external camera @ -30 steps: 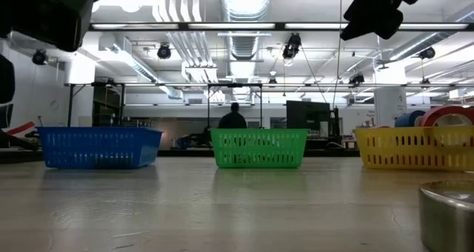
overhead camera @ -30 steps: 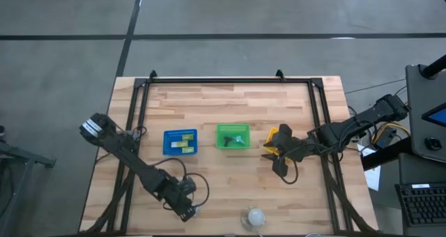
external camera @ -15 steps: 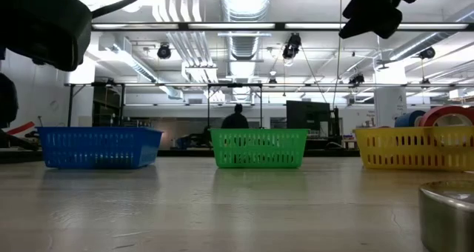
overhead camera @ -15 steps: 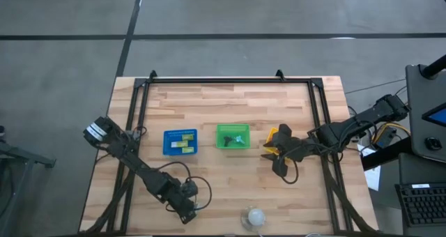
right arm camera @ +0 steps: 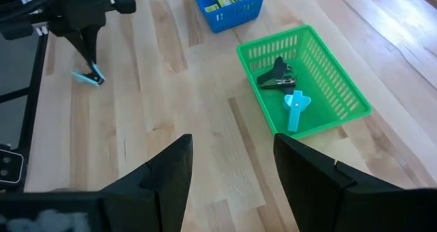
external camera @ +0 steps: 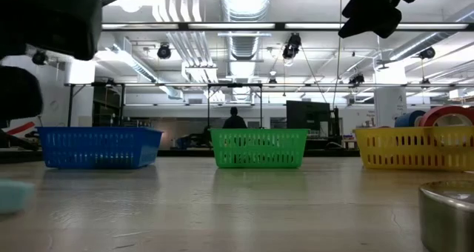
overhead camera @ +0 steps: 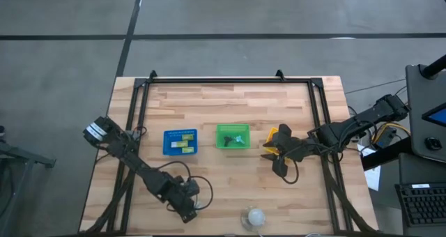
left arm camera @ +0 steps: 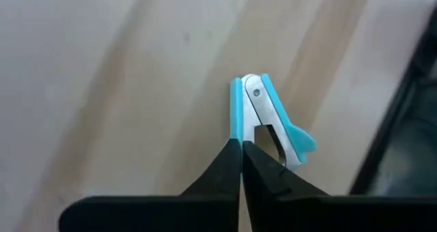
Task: Pick and place Stapler, Stapler remover, tape
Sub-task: Put the light blue staple remover into the green bin
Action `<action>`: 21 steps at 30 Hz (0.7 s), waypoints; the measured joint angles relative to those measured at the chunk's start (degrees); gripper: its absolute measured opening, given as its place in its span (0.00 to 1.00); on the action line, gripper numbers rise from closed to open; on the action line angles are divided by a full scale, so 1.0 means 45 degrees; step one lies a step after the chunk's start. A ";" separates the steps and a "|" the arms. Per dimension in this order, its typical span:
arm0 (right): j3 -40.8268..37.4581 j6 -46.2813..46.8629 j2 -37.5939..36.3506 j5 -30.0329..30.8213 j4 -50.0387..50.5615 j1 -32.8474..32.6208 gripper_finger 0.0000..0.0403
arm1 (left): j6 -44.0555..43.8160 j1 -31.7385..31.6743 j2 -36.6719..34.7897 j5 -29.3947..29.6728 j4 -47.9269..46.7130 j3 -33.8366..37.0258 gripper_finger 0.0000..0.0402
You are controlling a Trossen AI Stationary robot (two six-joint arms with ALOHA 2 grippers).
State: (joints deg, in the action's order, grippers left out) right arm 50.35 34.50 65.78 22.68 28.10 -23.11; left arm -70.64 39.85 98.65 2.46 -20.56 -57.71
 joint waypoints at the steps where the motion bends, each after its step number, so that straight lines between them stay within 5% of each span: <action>1: 0.0000 0.0004 0.0000 0.0000 -0.0005 0.0000 0.49 | 0.0069 -0.0009 -0.0007 0.0219 -0.0005 0.0000 0.02; 12: -0.0005 -0.0006 0.0000 0.0291 -0.0049 0.0000 0.49 | 0.1785 -0.0909 -0.0049 0.4280 0.0010 -0.0034 0.01; 21: -0.0244 -0.0054 0.0005 0.0335 -0.0585 0.0000 0.49 | 0.5184 -0.3178 -0.0109 0.6997 0.0045 -0.0921 0.02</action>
State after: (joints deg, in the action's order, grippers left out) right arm 49.25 34.26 65.80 24.18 25.46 -23.11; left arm -47.31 25.55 98.16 33.95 -20.36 -61.86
